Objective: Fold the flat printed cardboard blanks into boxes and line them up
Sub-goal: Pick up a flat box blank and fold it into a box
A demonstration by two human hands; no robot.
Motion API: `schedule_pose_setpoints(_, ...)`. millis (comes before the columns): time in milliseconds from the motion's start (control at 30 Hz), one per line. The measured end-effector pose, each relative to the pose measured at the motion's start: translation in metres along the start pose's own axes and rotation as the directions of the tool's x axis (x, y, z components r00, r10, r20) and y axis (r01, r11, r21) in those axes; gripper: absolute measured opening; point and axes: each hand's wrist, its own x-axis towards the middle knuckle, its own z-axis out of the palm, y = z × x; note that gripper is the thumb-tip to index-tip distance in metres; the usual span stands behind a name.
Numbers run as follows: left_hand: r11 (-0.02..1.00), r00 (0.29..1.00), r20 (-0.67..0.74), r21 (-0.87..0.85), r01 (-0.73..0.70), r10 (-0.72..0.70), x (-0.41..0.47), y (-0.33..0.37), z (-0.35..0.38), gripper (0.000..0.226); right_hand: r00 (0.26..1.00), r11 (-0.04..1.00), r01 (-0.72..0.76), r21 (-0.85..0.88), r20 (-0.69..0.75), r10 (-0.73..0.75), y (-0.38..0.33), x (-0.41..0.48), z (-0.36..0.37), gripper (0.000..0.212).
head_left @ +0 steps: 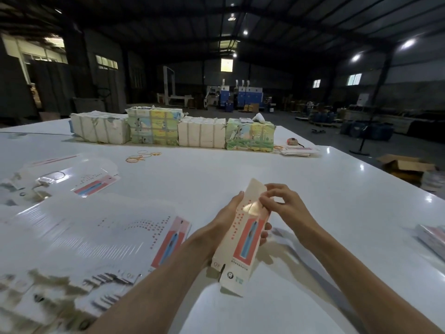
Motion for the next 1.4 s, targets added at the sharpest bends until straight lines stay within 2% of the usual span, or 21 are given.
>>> schedule_pose_setpoints(233,0.991,0.998,0.067,0.130,0.007,-0.016,0.002,0.010,0.003,0.082,0.998,0.968,-0.020,0.249,0.062,0.005,-0.008,-0.001,-0.010,0.024)
schedule_pose_setpoints(433,0.996,0.989,0.133,0.073,0.051,-0.061,0.002,0.012,0.009,0.075,0.989,0.921,-0.073,0.383,0.146,0.017,-0.009,0.000,-0.011,0.035)
schedule_pose_setpoints(600,0.999,0.983,0.180,0.021,0.031,-0.034,0.001,0.012,0.014,0.065,0.977,0.859,-0.082,0.505,0.211,-0.031,-0.007,-0.003,-0.005,0.044)
schedule_pose_setpoints(700,0.997,0.992,0.125,-0.074,0.019,-0.009,0.002,0.005,0.014,0.067,0.993,0.881,-0.080,0.466,0.118,0.027,-0.011,-0.007,0.001,0.039)
schedule_pose_setpoints(800,0.991,0.996,0.090,-0.130,0.029,-0.017,0.001,0.001,0.017,0.076,0.998,0.951,-0.026,0.309,-0.053,0.045,-0.011,-0.006,0.003,0.030)
schedule_pose_setpoints(833,0.994,0.997,0.083,-0.110,0.016,-0.007,0.001,0.001,0.018,0.076,0.997,0.962,-0.027,0.270,-0.062,0.045,-0.012,-0.006,0.002,0.030)
schedule_pose_setpoints(1000,0.999,1.000,-0.007,-0.037,-0.028,0.027,-0.002,0.003,0.020,0.077,0.996,0.999,-0.033,0.042,0.088,0.029,-0.018,-0.008,-0.002,0.043)
schedule_pose_setpoints(1067,0.999,0.999,-0.006,0.001,-0.051,0.051,-0.003,0.005,0.019,0.071,0.997,0.994,-0.030,0.106,0.074,0.022,-0.019,-0.007,-0.003,0.043)
schedule_pose_setpoints(1133,0.998,0.999,-0.017,0.036,-0.051,0.052,-0.001,0.008,0.024,0.069,0.997,0.969,-0.039,0.243,0.076,0.021,-0.019,-0.005,-0.004,0.044)
schedule_pose_setpoints(1233,0.999,0.996,-0.087,-0.021,0.034,-0.035,0.004,0.006,0.037,0.072,0.997,0.894,-0.056,0.444,0.076,0.025,-0.018,-0.007,-0.001,0.043)
schedule_pose_setpoints(1333,0.991,0.998,-0.056,-0.135,0.022,-0.030,0.006,0.005,0.034,0.069,0.999,0.902,-0.019,0.432,0.054,-0.005,-0.018,-0.010,0.004,0.042)
schedule_pose_setpoints(1400,0.958,1.000,-0.012,-0.287,-0.016,0.013,0.003,0.008,0.024,0.064,0.998,0.921,-0.019,0.388,0.060,-0.005,-0.017,-0.011,0.007,0.040)
